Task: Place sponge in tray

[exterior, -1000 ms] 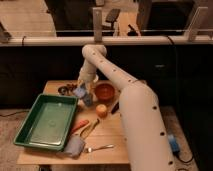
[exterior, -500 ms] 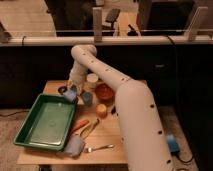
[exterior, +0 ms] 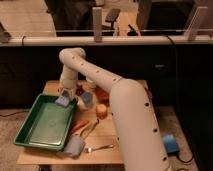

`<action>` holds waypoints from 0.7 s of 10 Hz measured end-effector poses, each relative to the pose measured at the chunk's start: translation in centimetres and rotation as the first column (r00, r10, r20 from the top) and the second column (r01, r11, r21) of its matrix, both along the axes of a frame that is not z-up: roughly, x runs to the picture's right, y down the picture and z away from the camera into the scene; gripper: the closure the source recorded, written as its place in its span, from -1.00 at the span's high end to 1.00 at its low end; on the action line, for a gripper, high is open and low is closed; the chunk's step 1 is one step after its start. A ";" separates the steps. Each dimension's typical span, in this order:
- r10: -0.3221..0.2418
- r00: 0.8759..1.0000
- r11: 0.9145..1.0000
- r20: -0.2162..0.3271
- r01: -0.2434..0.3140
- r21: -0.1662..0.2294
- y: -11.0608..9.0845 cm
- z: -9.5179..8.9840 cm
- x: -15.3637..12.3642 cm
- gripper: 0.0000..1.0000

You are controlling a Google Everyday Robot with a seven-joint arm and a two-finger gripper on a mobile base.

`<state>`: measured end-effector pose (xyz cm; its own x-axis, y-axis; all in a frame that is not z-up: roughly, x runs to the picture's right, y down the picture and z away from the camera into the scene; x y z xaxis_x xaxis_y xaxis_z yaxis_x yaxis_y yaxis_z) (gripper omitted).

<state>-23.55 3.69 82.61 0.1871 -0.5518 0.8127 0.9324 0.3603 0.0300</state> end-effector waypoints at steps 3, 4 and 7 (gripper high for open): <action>-0.031 0.999 0.999 0.036 0.032 -0.003 1.5 -0.7 -1.0 -1.00; -0.046 0.998 0.999 0.051 0.047 -0.006 2.0 -0.9 -1.3 -1.00; -0.098 0.991 0.995 0.095 0.100 -0.021 3.4 -1.7 -2.8 -1.00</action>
<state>-26.35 7.12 80.96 0.0554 -0.5424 0.8383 0.9570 0.2683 0.1104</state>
